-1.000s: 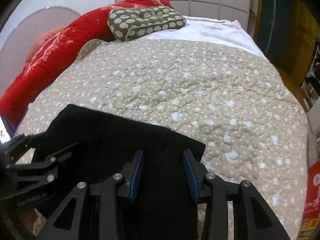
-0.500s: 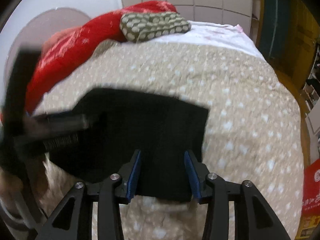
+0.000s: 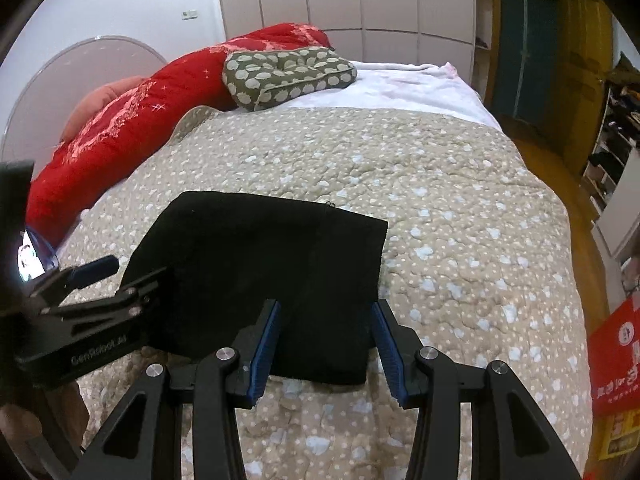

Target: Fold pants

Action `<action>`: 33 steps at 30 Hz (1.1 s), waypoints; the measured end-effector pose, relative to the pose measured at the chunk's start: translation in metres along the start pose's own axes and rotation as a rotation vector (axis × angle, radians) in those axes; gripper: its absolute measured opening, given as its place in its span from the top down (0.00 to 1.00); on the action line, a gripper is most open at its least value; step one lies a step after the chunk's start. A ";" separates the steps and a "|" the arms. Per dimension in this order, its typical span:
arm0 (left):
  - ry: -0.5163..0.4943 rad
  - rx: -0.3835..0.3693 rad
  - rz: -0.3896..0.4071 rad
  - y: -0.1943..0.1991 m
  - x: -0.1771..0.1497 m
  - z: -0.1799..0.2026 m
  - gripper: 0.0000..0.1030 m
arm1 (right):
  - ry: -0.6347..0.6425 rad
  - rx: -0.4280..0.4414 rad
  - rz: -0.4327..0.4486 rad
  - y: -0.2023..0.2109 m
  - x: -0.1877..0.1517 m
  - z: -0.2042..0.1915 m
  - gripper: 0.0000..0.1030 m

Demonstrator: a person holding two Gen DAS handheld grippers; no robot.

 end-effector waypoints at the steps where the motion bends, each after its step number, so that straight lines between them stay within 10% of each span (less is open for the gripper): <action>1: -0.002 0.002 0.008 0.003 -0.002 0.000 0.23 | -0.002 -0.005 0.005 0.003 0.000 0.000 0.56; 33: 0.003 0.003 0.025 0.030 -0.023 0.001 0.23 | -0.009 -0.016 -0.012 0.015 -0.013 -0.007 0.55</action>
Point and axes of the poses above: each gripper's, at about its wrist camera, not at the fingertips, and y roughly against the way its jaws point, z to its right, x to its top, the point moved 3 cm from there along -y, roughly the way its jaws point, and after that the axes turned 13 degrees about y, right-handed, at the moved point
